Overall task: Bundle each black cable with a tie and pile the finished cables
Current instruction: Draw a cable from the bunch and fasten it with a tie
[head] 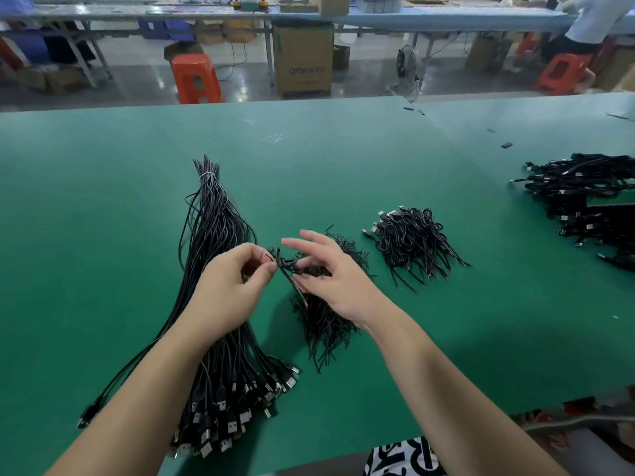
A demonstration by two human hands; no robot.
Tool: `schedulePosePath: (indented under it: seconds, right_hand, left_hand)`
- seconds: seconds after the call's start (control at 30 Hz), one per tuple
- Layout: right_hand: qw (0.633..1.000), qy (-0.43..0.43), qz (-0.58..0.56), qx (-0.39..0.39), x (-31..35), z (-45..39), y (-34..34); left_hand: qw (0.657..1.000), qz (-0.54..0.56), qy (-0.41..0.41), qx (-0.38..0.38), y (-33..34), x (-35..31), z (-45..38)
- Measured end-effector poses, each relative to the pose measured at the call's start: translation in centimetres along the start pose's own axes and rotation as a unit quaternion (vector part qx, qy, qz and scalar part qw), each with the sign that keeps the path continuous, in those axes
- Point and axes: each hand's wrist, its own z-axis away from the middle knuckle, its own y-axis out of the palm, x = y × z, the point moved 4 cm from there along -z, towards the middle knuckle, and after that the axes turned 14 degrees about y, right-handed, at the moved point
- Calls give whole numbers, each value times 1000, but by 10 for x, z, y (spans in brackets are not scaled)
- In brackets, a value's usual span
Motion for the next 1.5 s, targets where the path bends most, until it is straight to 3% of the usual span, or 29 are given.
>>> schedulePosePath:
  seconds: [0.07,0.17,0.33,0.47,0.53,0.6,0.7,0.77,0.83,0.97,1.1,1.17,1.23,1.3,1.37,1.43,1.5]
  right_hand:
    - [999,-28,-7,15,2,1,6]
    - [999,1,-33,-41,0,-2,5]
    - [996,40,-58,-62,-1,-5,2]
    - [991,92,-92,-42,-1,-8,6]
    - [991,98,-91,-23,-1,-9,7]
    - [991,87,-104,11,-1,-7,6]
    - [990,62,-110,62,-2,-4,6]
    - [994,45,-83,52,-1,-4,5]
    - [998,33,-44,12,1,-4,3]
    - [998,56,12,-35,0,-4,5]
    - [980,166,-98,40,-9,-5,12]
    - [977,191,-87,48,-13,-6,10]
    - [978,184,-91,32,-14,-6,8]
    - [980,147,-127,40,-11,-5,10]
    - [983,95,-139,75,-7,-4,12]
    - [990,55,-109,75,-3,-4,13]
    - [997,37,-58,27,1,-5,10]
  left_hand:
    - [995,81,-59,-7,3,4,1]
    - [998,46,-45,-7,6,-3,4]
    - [987,-117,113,-7,5,-27,7]
    - [911,-286,297,10,11,-40,12]
    - [899,-290,328,16,12,-38,13]
    - [934,-232,270,16,9,-32,12]
    - [990,-92,102,-25,5,-14,9]
    - [999,30,-2,-39,6,1,5]
    - [992,109,-51,-38,8,6,5]
    - [992,-83,76,-54,10,-12,8]
    - [922,-266,282,8,16,-23,12]
    - [897,-304,318,44,19,-21,14]
    - [926,-261,268,42,18,-18,16]
    - [973,-156,168,1,14,-14,17]
    - [996,-49,58,-43,12,-2,14]
    - [994,88,-36,-57,12,10,10]
    - [977,186,-87,-55,13,16,9]
